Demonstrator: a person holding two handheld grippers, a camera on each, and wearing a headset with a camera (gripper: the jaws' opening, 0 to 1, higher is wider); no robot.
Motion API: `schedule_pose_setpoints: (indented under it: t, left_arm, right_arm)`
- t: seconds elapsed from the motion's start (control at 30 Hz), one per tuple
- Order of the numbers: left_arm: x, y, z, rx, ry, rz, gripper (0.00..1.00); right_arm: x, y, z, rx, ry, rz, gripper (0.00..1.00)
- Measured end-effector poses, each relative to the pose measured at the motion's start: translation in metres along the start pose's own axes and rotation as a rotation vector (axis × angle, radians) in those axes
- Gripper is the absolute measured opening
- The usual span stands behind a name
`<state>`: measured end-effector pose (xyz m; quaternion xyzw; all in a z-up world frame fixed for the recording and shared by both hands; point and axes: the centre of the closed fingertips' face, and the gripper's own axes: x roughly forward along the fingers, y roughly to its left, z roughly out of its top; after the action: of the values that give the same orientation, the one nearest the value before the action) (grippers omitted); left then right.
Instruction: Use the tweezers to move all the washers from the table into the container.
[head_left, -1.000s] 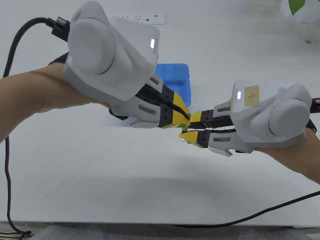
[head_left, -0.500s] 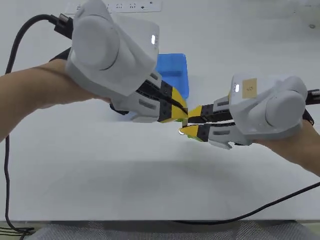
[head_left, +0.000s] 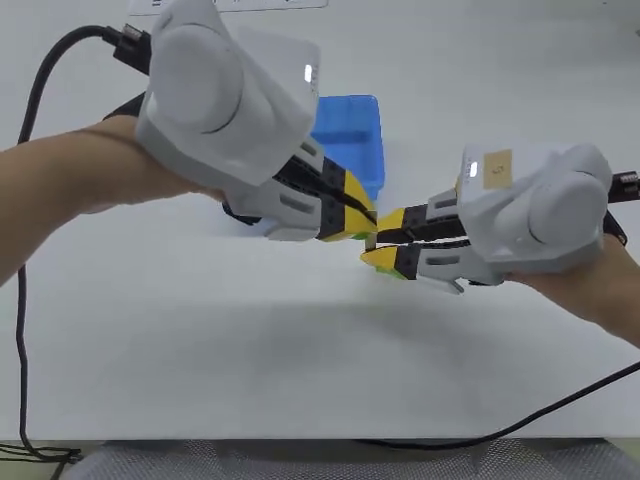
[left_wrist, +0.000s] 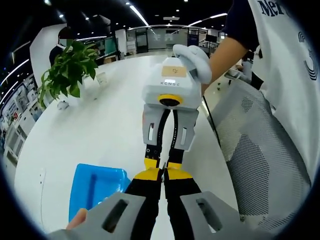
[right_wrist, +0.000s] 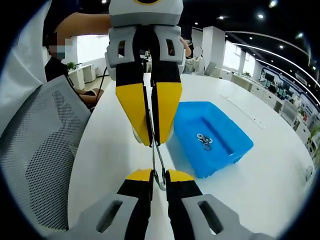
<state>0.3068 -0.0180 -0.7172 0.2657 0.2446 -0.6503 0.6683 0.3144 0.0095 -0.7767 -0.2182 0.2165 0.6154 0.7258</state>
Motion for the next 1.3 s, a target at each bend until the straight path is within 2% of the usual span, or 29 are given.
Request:
schedule_pose_setpoints:
  t: [0.23, 0.47, 0.87, 1.3]
  left_arm:
    - [0.0003, -0.0002, 0.0003, -0.007, -0.003, -0.005, 0.06]
    - [-0.0015, -0.0014, 0.0010, -0.004, 0.001, -0.006, 0.06]
    - [0.0014, -0.0032, -0.0005, -0.006, 0.005, -0.016, 0.06]
    - [0.0031, 0.0001, -0.0002, 0.006, 0.005, -0.010, 0.06]
  right_arm:
    - [-0.0011, 0.0003, -0.0008, 0.021, -0.009, -0.003, 0.11]
    - [-0.0008, 0.0020, 0.0020, 0.013, -0.012, 0.000, 0.11]
    - [-0.0006, 0.0036, -0.0023, 0.022, -0.007, 0.004, 0.11]
    - [-0.0004, 0.0002, -0.0024, 0.015, -0.003, -0.007, 0.12]
